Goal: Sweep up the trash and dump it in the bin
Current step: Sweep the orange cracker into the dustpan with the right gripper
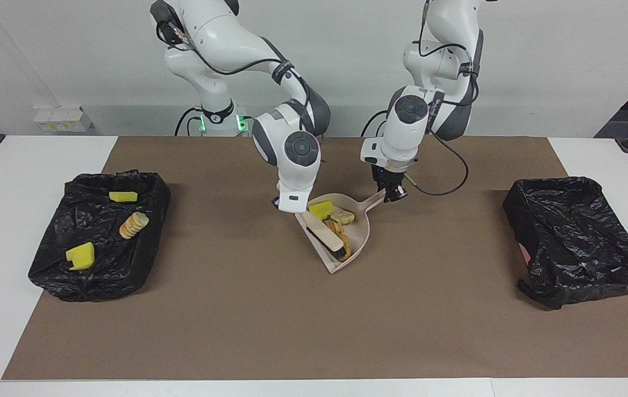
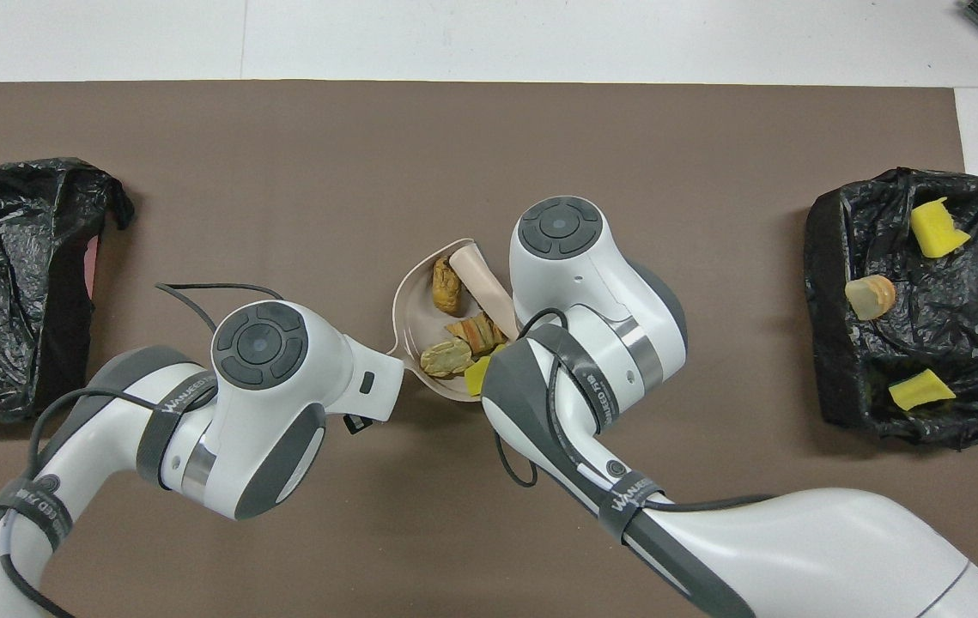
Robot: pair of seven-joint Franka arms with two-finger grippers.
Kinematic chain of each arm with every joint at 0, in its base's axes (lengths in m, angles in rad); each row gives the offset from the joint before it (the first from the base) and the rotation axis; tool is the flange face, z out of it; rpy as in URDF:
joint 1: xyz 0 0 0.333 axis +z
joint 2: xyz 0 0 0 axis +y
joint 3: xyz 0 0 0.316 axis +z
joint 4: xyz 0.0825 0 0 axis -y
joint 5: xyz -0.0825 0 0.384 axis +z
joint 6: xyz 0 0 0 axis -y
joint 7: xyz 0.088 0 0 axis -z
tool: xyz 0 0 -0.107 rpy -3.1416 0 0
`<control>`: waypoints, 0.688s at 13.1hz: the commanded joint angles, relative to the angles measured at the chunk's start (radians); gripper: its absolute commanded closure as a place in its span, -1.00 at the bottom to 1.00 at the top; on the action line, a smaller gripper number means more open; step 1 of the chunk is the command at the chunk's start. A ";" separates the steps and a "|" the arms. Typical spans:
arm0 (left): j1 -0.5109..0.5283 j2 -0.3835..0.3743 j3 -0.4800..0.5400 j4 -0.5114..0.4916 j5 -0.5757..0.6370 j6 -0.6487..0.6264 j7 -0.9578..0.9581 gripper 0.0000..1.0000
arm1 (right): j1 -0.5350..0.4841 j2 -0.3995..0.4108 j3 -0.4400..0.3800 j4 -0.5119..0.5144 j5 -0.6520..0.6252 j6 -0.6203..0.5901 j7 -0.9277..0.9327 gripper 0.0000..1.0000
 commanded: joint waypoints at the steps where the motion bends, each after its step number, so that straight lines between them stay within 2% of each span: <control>1: 0.026 -0.006 0.008 0.011 0.018 0.005 -0.025 1.00 | -0.042 -0.075 0.009 -0.021 0.028 -0.059 -0.047 1.00; 6: 0.105 -0.059 0.007 0.009 0.013 -0.015 -0.048 1.00 | -0.084 -0.187 0.008 -0.020 0.036 -0.212 -0.015 1.00; 9: 0.127 -0.066 0.007 0.003 0.009 -0.015 -0.042 1.00 | -0.039 -0.216 0.009 -0.050 0.098 -0.202 0.214 1.00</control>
